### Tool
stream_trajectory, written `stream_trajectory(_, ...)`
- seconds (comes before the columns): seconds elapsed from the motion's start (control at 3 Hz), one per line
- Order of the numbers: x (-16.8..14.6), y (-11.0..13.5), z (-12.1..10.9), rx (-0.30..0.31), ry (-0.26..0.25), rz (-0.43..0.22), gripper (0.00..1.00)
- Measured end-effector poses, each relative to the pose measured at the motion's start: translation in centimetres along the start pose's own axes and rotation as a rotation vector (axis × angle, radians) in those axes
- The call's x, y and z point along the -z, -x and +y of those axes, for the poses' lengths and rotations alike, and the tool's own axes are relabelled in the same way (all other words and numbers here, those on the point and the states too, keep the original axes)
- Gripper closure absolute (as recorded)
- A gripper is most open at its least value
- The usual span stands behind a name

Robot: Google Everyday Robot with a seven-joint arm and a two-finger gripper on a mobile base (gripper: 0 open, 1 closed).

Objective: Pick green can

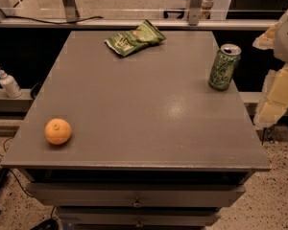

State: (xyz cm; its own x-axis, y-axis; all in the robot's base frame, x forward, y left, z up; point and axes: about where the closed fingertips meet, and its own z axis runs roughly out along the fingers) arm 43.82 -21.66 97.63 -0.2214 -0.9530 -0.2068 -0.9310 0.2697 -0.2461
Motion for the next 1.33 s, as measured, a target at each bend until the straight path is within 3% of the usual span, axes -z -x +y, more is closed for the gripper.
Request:
stream_trajectory(0.33,0.1,0.0,0.0,0.000,-0.004,-0.002,0.00)
stream_trajectory(0.67,0.0,-1.7,0.7,-0.037,-0.014,-0.024,0.00)
stream_trajectory(1.0,0.0,-5.1,0.9,-0.118,-0.042,-0.083,0.00)
stream_trajectory(1.33,-0.6,-8.2,0.0,-0.196,-0.082,-0.189,0.00)
